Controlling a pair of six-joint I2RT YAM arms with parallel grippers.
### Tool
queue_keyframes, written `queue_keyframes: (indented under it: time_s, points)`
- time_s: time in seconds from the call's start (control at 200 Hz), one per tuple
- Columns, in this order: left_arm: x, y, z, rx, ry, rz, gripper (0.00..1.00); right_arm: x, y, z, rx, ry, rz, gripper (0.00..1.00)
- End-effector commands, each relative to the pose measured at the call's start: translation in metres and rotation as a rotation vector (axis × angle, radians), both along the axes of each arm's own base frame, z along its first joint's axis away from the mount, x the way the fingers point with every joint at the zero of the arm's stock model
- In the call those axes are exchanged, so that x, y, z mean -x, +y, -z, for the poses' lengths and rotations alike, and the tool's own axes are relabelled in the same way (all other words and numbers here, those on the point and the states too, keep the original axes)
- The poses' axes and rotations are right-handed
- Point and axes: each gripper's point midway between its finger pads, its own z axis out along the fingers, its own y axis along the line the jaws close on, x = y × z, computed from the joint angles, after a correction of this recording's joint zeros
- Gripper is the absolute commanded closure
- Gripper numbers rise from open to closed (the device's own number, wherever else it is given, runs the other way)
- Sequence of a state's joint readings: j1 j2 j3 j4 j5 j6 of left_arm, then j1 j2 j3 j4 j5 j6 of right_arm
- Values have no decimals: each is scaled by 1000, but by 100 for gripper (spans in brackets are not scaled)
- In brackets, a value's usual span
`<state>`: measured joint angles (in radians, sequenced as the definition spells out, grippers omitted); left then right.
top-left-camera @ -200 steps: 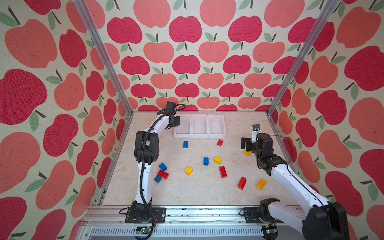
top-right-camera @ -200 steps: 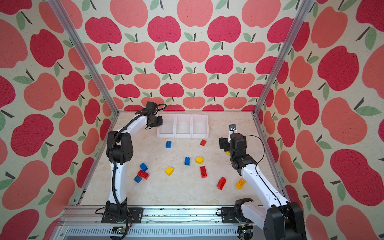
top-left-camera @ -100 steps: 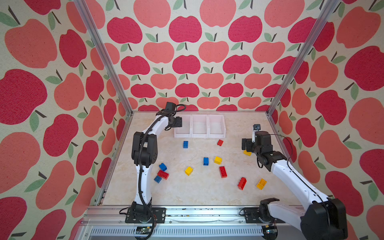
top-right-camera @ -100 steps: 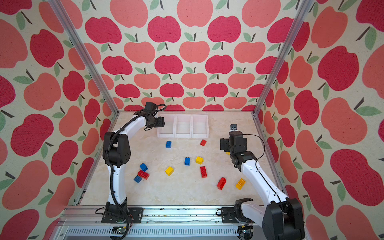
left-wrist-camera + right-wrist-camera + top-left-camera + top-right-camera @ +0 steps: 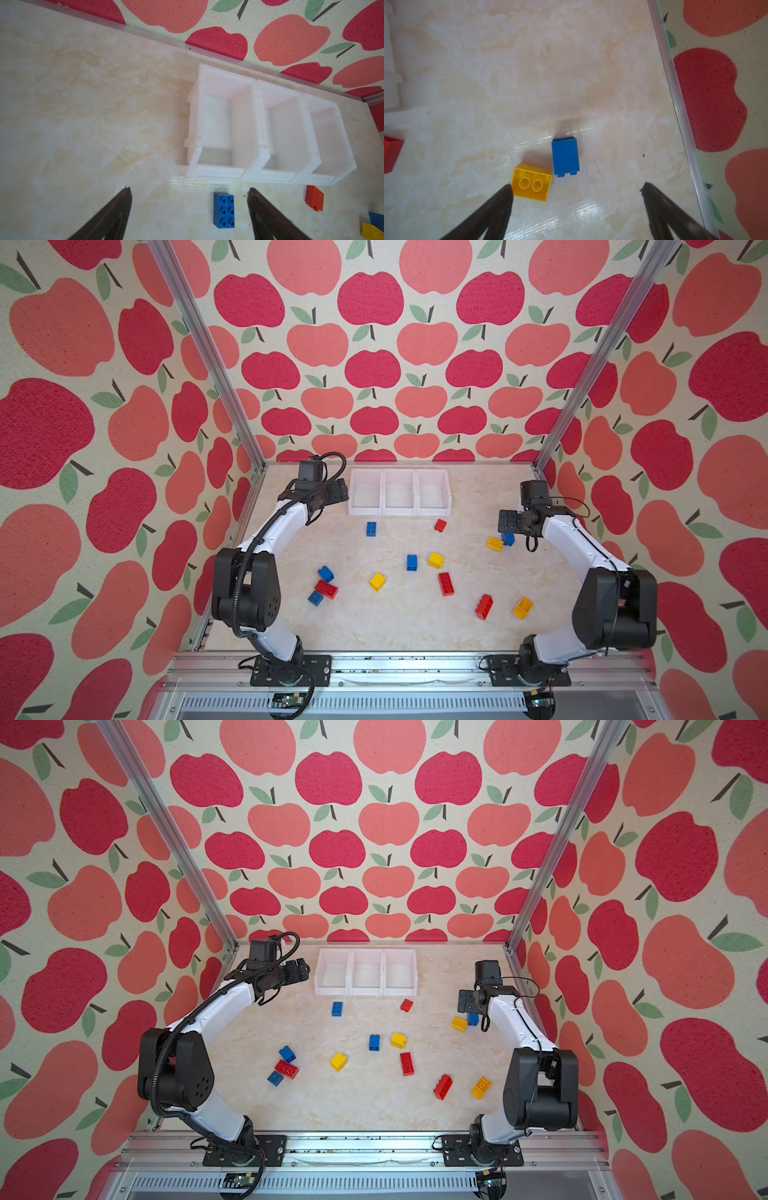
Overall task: Sort the legos into containers by color
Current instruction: 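Lower the right gripper onto the tall blue brick and close it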
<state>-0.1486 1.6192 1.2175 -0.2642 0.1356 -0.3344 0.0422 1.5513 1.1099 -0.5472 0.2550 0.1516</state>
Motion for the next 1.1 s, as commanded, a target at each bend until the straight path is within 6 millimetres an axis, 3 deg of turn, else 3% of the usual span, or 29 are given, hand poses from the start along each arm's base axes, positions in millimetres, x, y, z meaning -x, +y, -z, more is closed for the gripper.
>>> queue_keyframes:
  time_s: [0.0, 0.155, 0.32, 0.565, 0.81, 1.091]
  points:
    - [16, 2, 0, 53, -15, -23, 11, 5, -3, 13, -57, 89, 6, 2]
    - [39, 16, 9, 72, 5, -54, 11, 0, -2, 28, -110, 121, 6, 8]
    - [51, 22, 17, 80, 17, -61, 11, -2, 1, 39, -132, 147, -8, 16]
    - [53, 25, 22, 86, 22, -67, 12, -5, 1, 50, -133, 169, -5, 24]
    - [53, 27, 23, 87, 23, -72, 12, -12, 7, 59, -167, 185, -10, 40]
    - [55, 30, 27, 89, 29, -77, 12, -15, 8, 67, -178, 195, -4, 46]
